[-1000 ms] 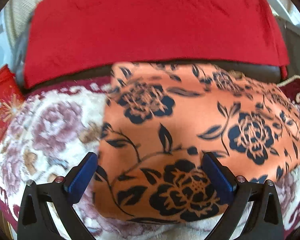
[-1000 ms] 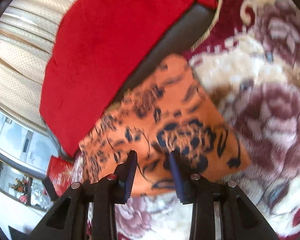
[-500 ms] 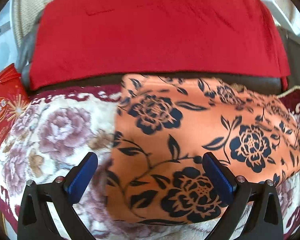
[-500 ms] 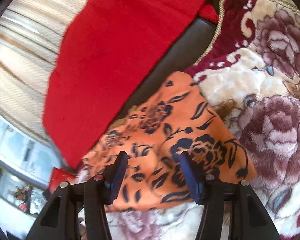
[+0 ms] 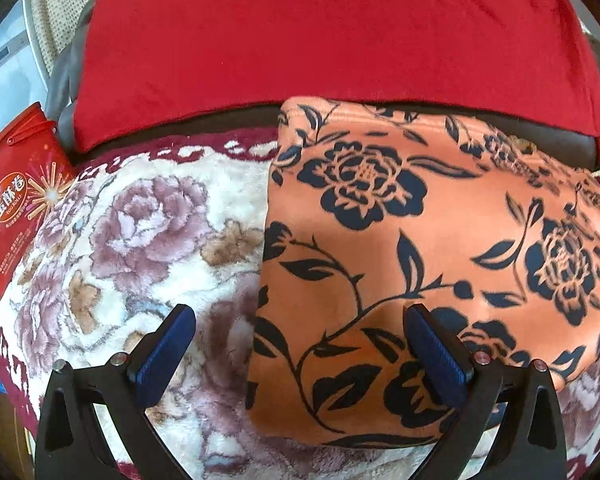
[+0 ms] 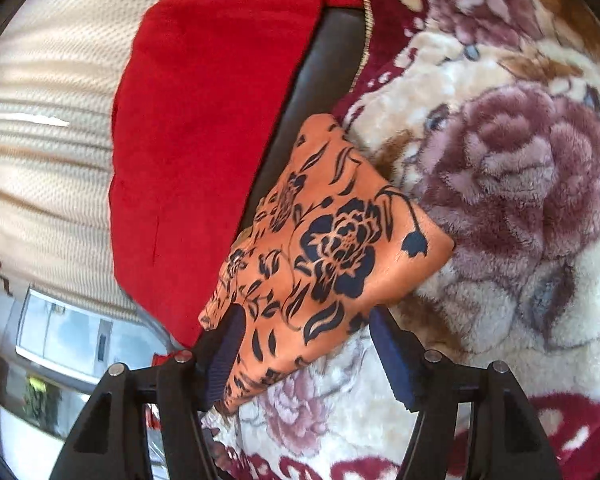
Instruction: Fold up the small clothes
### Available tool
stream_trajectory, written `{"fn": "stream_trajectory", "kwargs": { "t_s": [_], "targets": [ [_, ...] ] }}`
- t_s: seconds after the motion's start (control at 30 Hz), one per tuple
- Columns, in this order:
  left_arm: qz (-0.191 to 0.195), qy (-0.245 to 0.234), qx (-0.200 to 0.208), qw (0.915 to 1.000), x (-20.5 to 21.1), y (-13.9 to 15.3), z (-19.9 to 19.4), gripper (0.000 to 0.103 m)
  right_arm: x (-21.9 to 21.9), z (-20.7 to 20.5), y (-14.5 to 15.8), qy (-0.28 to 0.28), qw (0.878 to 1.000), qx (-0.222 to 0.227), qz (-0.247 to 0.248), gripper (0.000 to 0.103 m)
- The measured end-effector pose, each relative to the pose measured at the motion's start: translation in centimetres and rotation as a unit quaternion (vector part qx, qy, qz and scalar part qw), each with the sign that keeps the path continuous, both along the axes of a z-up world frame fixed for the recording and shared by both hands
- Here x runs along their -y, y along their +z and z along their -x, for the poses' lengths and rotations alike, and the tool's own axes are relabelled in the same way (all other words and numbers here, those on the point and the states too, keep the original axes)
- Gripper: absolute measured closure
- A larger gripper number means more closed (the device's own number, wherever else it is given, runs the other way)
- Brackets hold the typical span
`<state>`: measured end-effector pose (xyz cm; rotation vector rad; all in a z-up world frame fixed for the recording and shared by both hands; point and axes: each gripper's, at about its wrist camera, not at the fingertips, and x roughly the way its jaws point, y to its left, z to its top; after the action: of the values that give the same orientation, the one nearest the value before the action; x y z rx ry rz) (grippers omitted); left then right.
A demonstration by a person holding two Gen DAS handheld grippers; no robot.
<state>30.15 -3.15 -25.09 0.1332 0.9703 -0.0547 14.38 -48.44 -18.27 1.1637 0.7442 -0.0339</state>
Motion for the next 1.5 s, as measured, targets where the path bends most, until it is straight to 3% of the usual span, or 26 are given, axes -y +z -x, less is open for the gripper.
{"fn": "stream_trajectory", "kwargs": {
  "t_s": [0.13,0.23,0.4,0.5,0.53,0.63,0.7,0.8,1.07,1.23,1.37,1.5],
  "targets": [
    [0.024,0.002,0.026,0.9994,-0.4,1.1,-0.1,0.0,0.4,-0.8,-1.9,-0.031,0.999,-0.018,-0.035,0.035],
    [-0.003,0.0,-0.004,1.0,-0.1,-0.2,-0.9,0.0,0.7,-1.6,-3.0,-0.051,0.998,-0.025,-0.039,0.035],
    [0.044,0.004,-0.034,0.9984,-1.4,-0.9,-2.1,0.0,0.9,-3.2,-3.5,-0.071,0.997,-0.021,-0.034,0.027],
    [0.052,0.009,-0.028,0.9982,-2.1,-0.5,-2.2,0.0,0.5,-4.3,-3.4,-0.08,0.997,-0.021,-0.007,0.027],
    [0.052,0.012,-0.025,0.9983,-2.5,-0.4,-2.3,0.0,0.3,-4.6,-3.3,-0.083,0.996,-0.021,0.007,0.03],
    [0.061,0.023,-0.017,0.9978,-3.8,-0.1,-2.8,0.0,-0.5,-5.4,-2.8,-0.086,0.995,-0.031,0.045,0.059],
    [0.071,0.038,-0.012,0.9967,-4.9,0.2,-3.0,0.0,-1.0,-5.5,-2.2,-0.091,0.994,-0.015,0.053,0.064],
    [0.081,0.055,-0.01,0.9952,-6.6,0.5,-3.6,0.0,-2.9,-6.5,0.0,-0.082,0.99,0.004,0.118,0.069],
    [0.089,0.101,-0.003,0.9909,-10.5,1.0,-4.3,0.0,-11.6,-9.9,7.9,-0.001,0.958,0.053,0.282,0.075],
    [0.1,0.135,0.004,0.9858,-13.1,1.9,-4.2,0.0,-19.6,-12.9,11.2,0.07,0.941,0.09,0.317,0.076],
    [0.12,0.163,0.008,0.9792,-15.7,2.2,-4.2,0.0,-27.5,-14.9,10.5,0.144,0.923,0.102,0.341,0.077],
    [0.145,0.175,0.0,0.9739,-17.0,2.1,-3.9,0.0,-33.4,-17.1,5.9,0.227,0.912,0.063,0.336,0.077]
  ]
}}
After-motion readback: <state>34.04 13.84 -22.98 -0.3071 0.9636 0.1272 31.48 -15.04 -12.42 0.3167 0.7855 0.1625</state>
